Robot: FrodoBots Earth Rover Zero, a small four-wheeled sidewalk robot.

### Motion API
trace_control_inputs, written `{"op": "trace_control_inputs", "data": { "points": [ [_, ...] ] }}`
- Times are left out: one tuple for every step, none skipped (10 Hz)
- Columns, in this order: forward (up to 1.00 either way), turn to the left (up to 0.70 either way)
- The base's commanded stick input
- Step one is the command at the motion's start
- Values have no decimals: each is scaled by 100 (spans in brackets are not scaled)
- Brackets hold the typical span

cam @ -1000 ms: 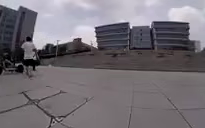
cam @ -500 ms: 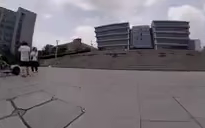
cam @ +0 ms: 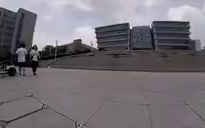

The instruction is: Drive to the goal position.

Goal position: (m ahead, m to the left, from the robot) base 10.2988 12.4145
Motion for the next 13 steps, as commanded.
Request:
{"op": "trace_control_inputs", "data": {
  "points": [
    [70, 14],
    [70, 14],
    [70, 14],
    [70, 14],
    [70, 14],
    [70, 14],
    [70, 14],
    [70, 14],
    [70, 14],
    [70, 14],
    [70, 14],
    [70, 14],
    [70, 14]
  ]
}}
